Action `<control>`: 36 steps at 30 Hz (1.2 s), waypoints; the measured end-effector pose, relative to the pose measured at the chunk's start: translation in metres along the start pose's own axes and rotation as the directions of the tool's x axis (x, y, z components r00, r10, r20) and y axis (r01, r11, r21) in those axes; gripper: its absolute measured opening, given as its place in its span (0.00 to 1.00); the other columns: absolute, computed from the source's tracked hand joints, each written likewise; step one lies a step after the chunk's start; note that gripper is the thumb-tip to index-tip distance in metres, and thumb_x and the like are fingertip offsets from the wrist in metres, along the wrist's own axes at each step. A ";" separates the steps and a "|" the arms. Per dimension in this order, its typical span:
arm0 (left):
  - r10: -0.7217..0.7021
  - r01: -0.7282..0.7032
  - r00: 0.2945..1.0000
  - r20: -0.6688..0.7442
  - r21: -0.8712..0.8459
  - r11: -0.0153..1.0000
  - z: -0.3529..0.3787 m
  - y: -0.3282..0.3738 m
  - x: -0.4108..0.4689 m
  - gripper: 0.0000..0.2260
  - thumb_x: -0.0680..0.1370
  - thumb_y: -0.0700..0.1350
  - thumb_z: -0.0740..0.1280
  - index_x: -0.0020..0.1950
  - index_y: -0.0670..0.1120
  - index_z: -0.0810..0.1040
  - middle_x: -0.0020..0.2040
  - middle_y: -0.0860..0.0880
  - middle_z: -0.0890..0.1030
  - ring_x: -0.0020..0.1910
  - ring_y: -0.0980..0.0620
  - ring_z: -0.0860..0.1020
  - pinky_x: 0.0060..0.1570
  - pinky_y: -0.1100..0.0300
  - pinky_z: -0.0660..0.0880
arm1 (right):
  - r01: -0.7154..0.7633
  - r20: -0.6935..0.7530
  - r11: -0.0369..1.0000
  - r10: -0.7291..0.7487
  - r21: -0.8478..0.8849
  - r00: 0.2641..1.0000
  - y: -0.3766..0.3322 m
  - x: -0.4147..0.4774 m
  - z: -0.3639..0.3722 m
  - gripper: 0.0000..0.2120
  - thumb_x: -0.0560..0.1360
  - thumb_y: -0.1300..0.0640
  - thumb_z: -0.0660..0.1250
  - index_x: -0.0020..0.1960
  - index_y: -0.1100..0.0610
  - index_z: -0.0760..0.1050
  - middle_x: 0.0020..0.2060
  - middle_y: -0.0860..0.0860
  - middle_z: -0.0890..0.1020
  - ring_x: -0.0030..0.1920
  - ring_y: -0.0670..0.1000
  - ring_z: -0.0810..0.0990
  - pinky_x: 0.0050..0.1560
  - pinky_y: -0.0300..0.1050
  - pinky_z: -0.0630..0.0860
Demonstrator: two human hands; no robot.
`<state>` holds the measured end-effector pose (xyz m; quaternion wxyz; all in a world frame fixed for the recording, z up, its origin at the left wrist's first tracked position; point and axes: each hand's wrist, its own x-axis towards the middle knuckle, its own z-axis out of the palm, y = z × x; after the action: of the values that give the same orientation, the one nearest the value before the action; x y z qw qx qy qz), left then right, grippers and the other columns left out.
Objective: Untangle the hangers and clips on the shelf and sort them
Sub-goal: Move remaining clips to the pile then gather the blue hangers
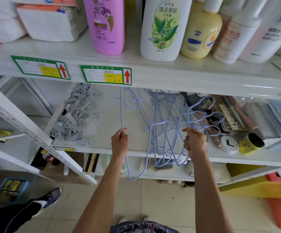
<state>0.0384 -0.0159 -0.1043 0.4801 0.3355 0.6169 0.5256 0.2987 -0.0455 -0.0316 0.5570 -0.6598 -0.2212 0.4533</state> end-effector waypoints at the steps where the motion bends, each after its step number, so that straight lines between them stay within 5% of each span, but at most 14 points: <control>1: -0.037 0.036 0.999 -0.012 -0.078 0.996 -0.001 0.002 0.001 0.13 0.84 0.37 0.55 0.55 0.43 0.80 0.31 0.49 0.67 0.26 0.57 0.63 0.26 0.65 0.62 | -0.023 0.007 1.000 0.023 0.021 1.000 0.000 0.002 -0.001 0.11 0.82 0.61 0.60 0.44 0.63 0.77 0.22 0.47 0.63 0.21 0.45 0.57 0.22 0.36 0.55; 4: -0.106 0.103 0.994 -0.005 -0.194 0.976 0.001 0.003 -0.001 0.12 0.84 0.35 0.55 0.56 0.39 0.79 0.31 0.47 0.66 0.27 0.54 0.62 0.24 0.65 0.61 | -0.095 -0.022 0.995 0.095 -0.016 0.995 0.014 0.006 0.000 0.12 0.83 0.62 0.58 0.45 0.63 0.77 0.24 0.49 0.63 0.21 0.46 0.58 0.21 0.36 0.56; 7: -0.165 0.157 0.986 -0.014 -0.235 0.959 0.001 0.000 -0.005 0.12 0.83 0.34 0.54 0.55 0.38 0.78 0.32 0.47 0.66 0.28 0.53 0.62 0.23 0.64 0.61 | -0.108 -0.108 0.951 0.080 -0.289 0.991 0.038 0.014 0.002 0.11 0.81 0.62 0.59 0.48 0.63 0.80 0.25 0.51 0.68 0.25 0.51 0.65 0.24 0.43 0.67; 10: -0.203 0.189 0.979 -0.029 -0.259 0.947 -0.003 0.000 -0.003 0.12 0.83 0.34 0.55 0.55 0.38 0.78 0.32 0.47 0.66 0.29 0.53 0.63 0.23 0.64 0.62 | -0.082 -0.119 0.839 0.021 -0.539 0.993 0.047 0.026 0.014 0.10 0.77 0.61 0.62 0.51 0.65 0.80 0.33 0.56 0.79 0.38 0.58 0.79 0.44 0.56 0.80; 13: -0.230 0.213 0.972 -0.042 -0.249 0.945 -0.006 -0.003 0.000 0.12 0.83 0.34 0.55 0.55 0.39 0.79 0.32 0.47 0.67 0.29 0.53 0.64 0.24 0.64 0.61 | -0.036 -0.141 0.758 -0.074 -0.651 0.987 0.035 0.013 0.031 0.18 0.75 0.65 0.62 0.64 0.67 0.73 0.55 0.63 0.78 0.55 0.61 0.77 0.50 0.47 0.70; 15: -0.240 0.222 0.970 -0.046 -0.246 0.944 -0.007 -0.001 0.001 0.12 0.83 0.35 0.56 0.56 0.40 0.79 0.32 0.47 0.68 0.28 0.54 0.64 0.24 0.64 0.61 | -0.032 -0.161 0.738 -0.104 -0.674 0.982 0.030 0.004 0.036 0.20 0.75 0.66 0.61 0.67 0.67 0.69 0.60 0.64 0.72 0.54 0.62 0.73 0.52 0.47 0.68; 21: -0.238 0.216 0.970 -0.046 -0.285 0.934 -0.013 0.004 0.008 0.10 0.83 0.36 0.59 0.58 0.39 0.79 0.34 0.45 0.71 0.30 0.53 0.66 0.23 0.64 0.62 | 0.011 -0.211 0.631 -0.276 -0.775 0.938 0.026 0.003 0.059 0.20 0.67 0.67 0.62 0.59 0.61 0.72 0.60 0.60 0.69 0.58 0.60 0.68 0.58 0.52 0.65; 24: -0.258 0.233 0.965 -0.046 -0.307 0.923 -0.016 0.005 0.015 0.09 0.83 0.36 0.59 0.58 0.39 0.78 0.34 0.45 0.71 0.30 0.53 0.67 0.23 0.65 0.62 | 0.179 -0.080 0.585 -0.389 -0.791 0.918 0.023 0.016 0.067 0.24 0.69 0.70 0.61 0.64 0.57 0.76 0.62 0.57 0.72 0.64 0.59 0.68 0.63 0.51 0.65; 32: -0.238 0.222 0.971 -0.011 -0.324 0.920 -0.012 0.006 0.033 0.08 0.83 0.35 0.59 0.49 0.41 0.76 0.33 0.44 0.71 0.21 0.58 0.68 0.20 0.67 0.63 | 0.287 0.201 0.287 -0.295 -0.914 0.934 0.043 0.049 0.067 0.14 0.79 0.53 0.61 0.62 0.49 0.80 0.64 0.54 0.75 0.66 0.57 0.68 0.64 0.54 0.63; 36: -0.252 0.239 0.968 -0.007 -0.290 0.927 -0.017 0.001 0.040 0.07 0.83 0.35 0.59 0.52 0.40 0.76 0.33 0.44 0.72 0.21 0.57 0.69 0.20 0.66 0.64 | 0.321 0.203 0.346 -0.335 -0.882 0.920 0.039 0.040 0.075 0.17 0.78 0.52 0.64 0.65 0.56 0.76 0.64 0.59 0.72 0.66 0.60 0.68 0.66 0.54 0.63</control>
<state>0.0102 0.0156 -0.1137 0.5718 0.1709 0.5817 0.5527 0.2472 0.0155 -0.0797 0.1956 -0.7985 -0.5524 0.1376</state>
